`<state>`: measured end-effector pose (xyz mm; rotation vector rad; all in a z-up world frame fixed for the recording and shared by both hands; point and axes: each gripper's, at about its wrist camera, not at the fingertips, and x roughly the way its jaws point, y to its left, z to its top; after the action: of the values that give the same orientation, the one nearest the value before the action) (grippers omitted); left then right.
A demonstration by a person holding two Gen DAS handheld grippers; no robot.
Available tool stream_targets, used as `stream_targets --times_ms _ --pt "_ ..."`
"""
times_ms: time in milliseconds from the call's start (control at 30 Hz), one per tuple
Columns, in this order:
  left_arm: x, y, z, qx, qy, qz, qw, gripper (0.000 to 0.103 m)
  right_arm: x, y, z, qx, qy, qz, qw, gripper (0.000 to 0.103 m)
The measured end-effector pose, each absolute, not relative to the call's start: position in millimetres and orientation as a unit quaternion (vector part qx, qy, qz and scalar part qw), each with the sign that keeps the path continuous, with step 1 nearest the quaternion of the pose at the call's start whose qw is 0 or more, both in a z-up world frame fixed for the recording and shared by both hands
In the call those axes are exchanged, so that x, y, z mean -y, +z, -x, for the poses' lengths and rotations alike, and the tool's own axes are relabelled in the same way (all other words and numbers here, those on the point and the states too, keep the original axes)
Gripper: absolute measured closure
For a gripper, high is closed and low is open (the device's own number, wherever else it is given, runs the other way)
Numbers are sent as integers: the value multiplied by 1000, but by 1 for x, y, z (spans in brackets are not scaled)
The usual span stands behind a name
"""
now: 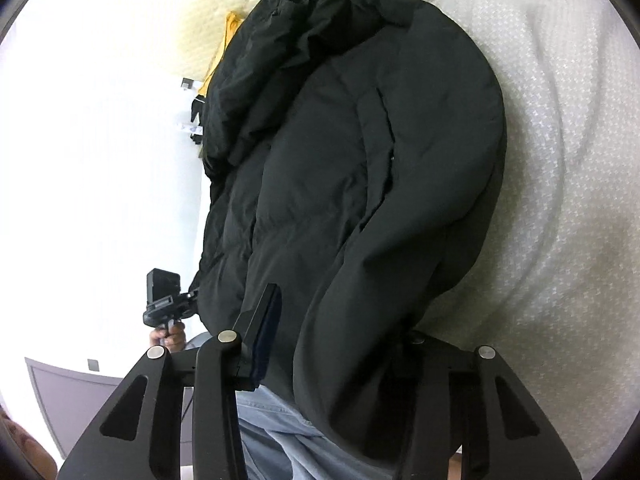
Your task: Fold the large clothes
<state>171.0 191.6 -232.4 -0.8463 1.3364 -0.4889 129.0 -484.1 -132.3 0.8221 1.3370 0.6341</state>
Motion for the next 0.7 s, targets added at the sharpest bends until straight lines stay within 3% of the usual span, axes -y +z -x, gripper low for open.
stream_targets --times_ms 200,400,467,567,700 --pt "-201 -251 -173 -641 -156 362 659 89 483 -147 -132 -610 239 -377 655 61" --pt "-186 -255 -181 -683 -140 311 645 55 486 -152 -131 -629 208 -360 657 50" --pt "-180 -255 -183 -696 -146 292 640 45 482 -155 -132 -640 202 -348 655 38" --pt "-174 -257 -185 -716 -153 273 623 37 474 -162 -133 -659 201 -331 644 30" --pt "-175 -264 -186 -736 -185 264 596 28 466 -169 -135 -667 226 -339 624 28"
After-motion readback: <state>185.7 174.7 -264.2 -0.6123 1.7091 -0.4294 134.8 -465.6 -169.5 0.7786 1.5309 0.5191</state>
